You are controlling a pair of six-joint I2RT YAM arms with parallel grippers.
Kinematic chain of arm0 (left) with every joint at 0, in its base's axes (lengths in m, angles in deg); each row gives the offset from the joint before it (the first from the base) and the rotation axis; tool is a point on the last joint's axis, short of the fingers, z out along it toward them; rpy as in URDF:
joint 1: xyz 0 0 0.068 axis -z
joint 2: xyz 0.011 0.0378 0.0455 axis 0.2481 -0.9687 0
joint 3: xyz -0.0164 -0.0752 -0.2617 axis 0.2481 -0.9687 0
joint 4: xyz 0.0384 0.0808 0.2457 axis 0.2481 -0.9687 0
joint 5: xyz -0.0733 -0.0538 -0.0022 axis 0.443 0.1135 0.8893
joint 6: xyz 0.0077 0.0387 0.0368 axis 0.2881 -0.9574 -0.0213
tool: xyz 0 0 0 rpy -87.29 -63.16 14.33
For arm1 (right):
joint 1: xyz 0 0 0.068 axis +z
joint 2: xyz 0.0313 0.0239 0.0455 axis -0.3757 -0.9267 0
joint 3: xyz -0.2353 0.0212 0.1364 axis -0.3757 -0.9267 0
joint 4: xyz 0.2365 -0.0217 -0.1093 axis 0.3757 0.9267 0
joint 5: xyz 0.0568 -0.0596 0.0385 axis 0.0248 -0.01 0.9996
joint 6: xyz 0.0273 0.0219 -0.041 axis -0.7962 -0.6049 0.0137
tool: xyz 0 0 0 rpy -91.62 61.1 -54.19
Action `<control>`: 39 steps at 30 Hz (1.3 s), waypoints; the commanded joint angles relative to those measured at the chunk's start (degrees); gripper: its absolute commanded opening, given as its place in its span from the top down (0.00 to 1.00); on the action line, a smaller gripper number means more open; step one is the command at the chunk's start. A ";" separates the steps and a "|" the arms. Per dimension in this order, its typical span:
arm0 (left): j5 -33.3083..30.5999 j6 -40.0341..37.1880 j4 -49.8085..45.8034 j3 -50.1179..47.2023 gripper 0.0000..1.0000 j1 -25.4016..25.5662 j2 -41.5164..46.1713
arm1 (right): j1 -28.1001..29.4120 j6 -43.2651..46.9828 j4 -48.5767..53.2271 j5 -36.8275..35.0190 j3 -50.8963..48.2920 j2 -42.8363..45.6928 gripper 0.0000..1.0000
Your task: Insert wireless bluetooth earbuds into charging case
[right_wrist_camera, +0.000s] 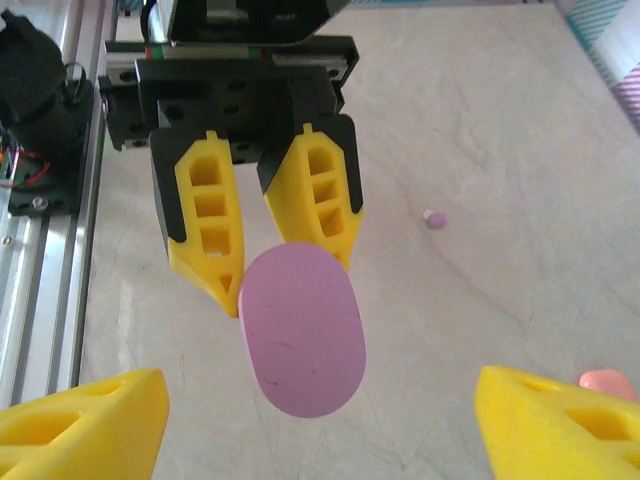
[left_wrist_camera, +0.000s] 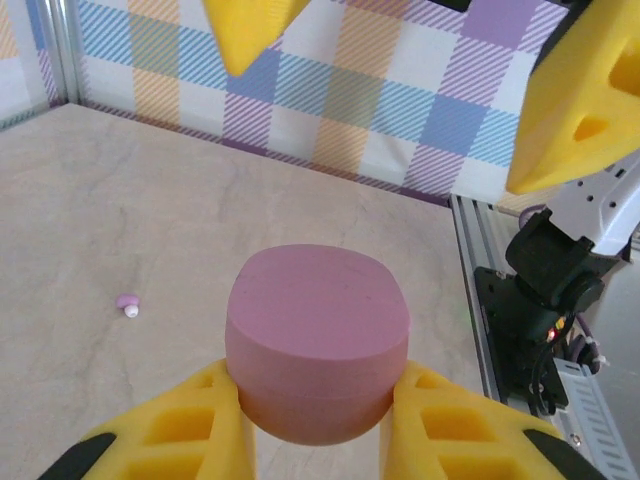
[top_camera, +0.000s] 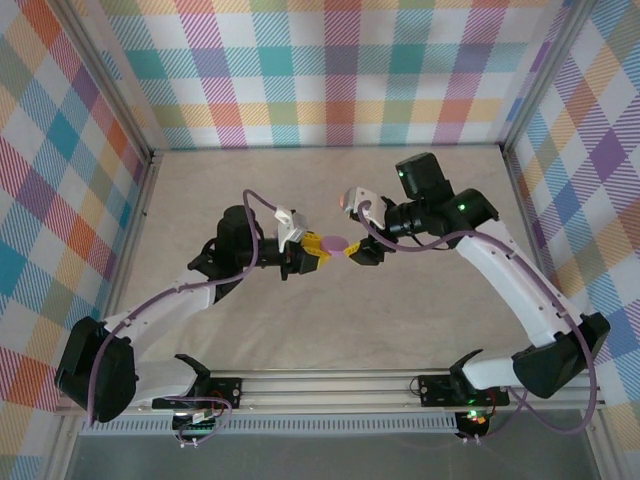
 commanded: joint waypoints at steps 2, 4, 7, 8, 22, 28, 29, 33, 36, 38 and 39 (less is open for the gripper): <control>-1.33 2.96 5.87 -1.53 0.79 -0.38 2.60 | 0.18 -5.02 -5.13 2.91 -1.93 -0.48 0.20; -1.61 3.35 6.18 -1.87 0.79 -0.39 3.14 | 0.18 -5.04 -5.69 3.87 -2.48 -0.81 0.19; -1.77 3.71 6.18 -2.26 0.79 -0.40 3.76 | 0.25 -5.13 -7.38 4.68 -3.44 -0.92 0.18; -1.78 3.79 6.19 -2.35 0.79 -0.38 3.96 | 0.27 -5.21 -7.72 5.00 -3.54 -1.05 0.18; -2.49 4.08 5.73 -2.87 0.79 -0.38 5.42 | 1.15 -4.67 -7.42 4.75 -1.43 -5.11 0.16; -2.23 4.00 5.41 -2.97 0.79 -0.38 5.53 | 1.10 -6.27 -7.88 1.00 -0.04 -5.71 0.17; -2.22 3.99 5.39 -3.07 0.79 -0.38 5.57 | 1.10 -6.28 -7.72 0.76 0.21 -5.75 0.17; -2.31 3.81 5.05 -3.45 0.80 -0.37 6.08 | 0.98 -6.28 -6.86 -0.36 1.50 -6.52 0.17; -2.31 3.59 4.78 -3.58 0.80 -0.38 6.30 | 0.84 -6.54 -6.48 -1.37 2.24 -7.19 0.17; -2.32 3.55 4.60 -3.58 0.80 -0.38 6.49 | 0.80 -6.78 -6.16 -2.20 2.73 -7.72 0.18; -2.30 3.47 4.52 -3.58 0.80 -0.38 6.54 | 0.71 -7.01 -6.15 -2.87 3.01 -7.95 0.18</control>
